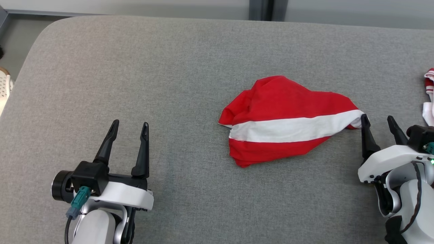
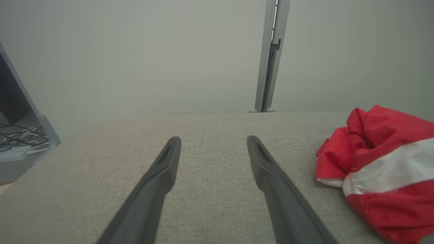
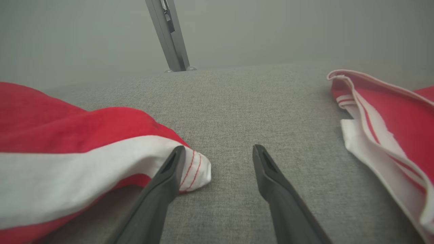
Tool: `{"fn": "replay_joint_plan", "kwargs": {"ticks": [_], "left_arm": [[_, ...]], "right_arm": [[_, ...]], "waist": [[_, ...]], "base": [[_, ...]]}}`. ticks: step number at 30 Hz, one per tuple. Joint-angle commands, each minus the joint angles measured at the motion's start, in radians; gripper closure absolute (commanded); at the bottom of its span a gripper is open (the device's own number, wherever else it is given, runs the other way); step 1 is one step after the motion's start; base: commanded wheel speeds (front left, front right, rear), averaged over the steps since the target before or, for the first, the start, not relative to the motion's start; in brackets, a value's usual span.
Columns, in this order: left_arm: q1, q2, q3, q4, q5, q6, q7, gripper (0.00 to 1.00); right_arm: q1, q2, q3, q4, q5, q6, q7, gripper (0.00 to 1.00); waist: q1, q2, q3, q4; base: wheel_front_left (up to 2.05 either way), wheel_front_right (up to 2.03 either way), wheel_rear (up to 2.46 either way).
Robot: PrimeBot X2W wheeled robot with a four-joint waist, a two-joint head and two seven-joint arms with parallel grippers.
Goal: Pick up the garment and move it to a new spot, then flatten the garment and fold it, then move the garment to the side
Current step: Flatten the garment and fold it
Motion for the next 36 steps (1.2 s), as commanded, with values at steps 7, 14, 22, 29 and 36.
{"fn": "replay_joint_plan", "kwargs": {"ticks": [7, 14, 22, 29, 36], "left_arm": [[-0.022, -0.008, 0.02, 0.005, 0.018, -0.019, -0.003, 0.0], [-0.025, -0.014, 0.027, 0.013, 0.025, -0.022, -0.003, 0.0], [-0.019, -0.017, 0.024, 0.018, 0.03, -0.029, -0.003, 0.0], [-0.023, -0.019, 0.014, 0.02, 0.025, -0.031, -0.003, 0.0], [-0.01, -0.02, 0.006, 0.022, 0.016, -0.027, -0.003, 0.0]], "right_arm": [[-0.033, -0.011, 0.019, 0.077, 0.02, 0.0, -0.027, 0.0], [-0.045, -0.017, 0.051, 0.118, 0.04, 0.0, -0.04, 1.0], [-0.055, -0.039, 0.076, 0.106, 0.019, 0.0, -0.085, 1.0], [-0.038, -0.044, 0.075, 0.051, -0.011, 0.0, -0.098, 1.0], [-0.012, -0.035, 0.07, -0.031, -0.032, 0.0, -0.088, 1.0]], "waist": [[0.0, -0.0001, 0.014, 0.021], [0.0, -0.0001, 0.009, 0.017], [0.0, -0.0001, -0.007, -0.003], [0.0, -0.0001, -0.023, -0.027], [0.0, -0.0001, -0.048, -0.056]], "base": [[0.0, 0.0, 0.0], [0.0, 0.0, 0.0], [0.0, 0.0, 0.0], [0.0, 0.0, 0.0], [0.0, 0.0, 0.0]]}}
